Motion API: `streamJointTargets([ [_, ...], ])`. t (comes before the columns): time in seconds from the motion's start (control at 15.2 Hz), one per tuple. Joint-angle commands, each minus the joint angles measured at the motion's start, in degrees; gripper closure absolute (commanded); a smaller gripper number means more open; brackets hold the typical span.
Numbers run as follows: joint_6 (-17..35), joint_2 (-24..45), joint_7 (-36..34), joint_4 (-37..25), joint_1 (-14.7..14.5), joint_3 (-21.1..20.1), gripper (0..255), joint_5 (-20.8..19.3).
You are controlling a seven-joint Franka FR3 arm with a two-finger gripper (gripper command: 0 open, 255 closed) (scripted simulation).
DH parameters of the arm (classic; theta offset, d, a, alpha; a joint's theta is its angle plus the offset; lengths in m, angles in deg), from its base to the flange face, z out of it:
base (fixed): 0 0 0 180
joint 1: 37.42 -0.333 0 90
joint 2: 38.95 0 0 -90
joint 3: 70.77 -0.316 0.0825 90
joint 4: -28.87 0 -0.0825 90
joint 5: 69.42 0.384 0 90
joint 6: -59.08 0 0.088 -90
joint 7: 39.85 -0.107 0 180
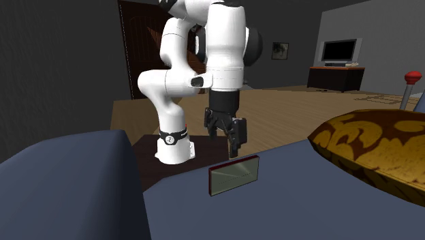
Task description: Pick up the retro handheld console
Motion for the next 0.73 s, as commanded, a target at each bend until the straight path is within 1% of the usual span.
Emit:
streamJointTargets([
  [0.0,4.08,5.02,-5.83,-1.41,2.23,-4.29,0,0.32],
  [0.07,6.13,7.72,-8.81,-2.24,3.7,-6.59,0,-0.05],
  [0.33,9.89,10.84,-10.07,-1.56,4.99,-8.65,0,-0.7],
  [0.53,13.34,13.67,-10.96,-0.81,6.25,-10.37,0,-1.66],
  [0.59,15.2,15.28,-11.57,-0.46,7.07,-11.36,0,-2.4],
  [0.66,15.2,15.28,-11.58,-0.46,7.06,-11.35,0,-2.41],
])
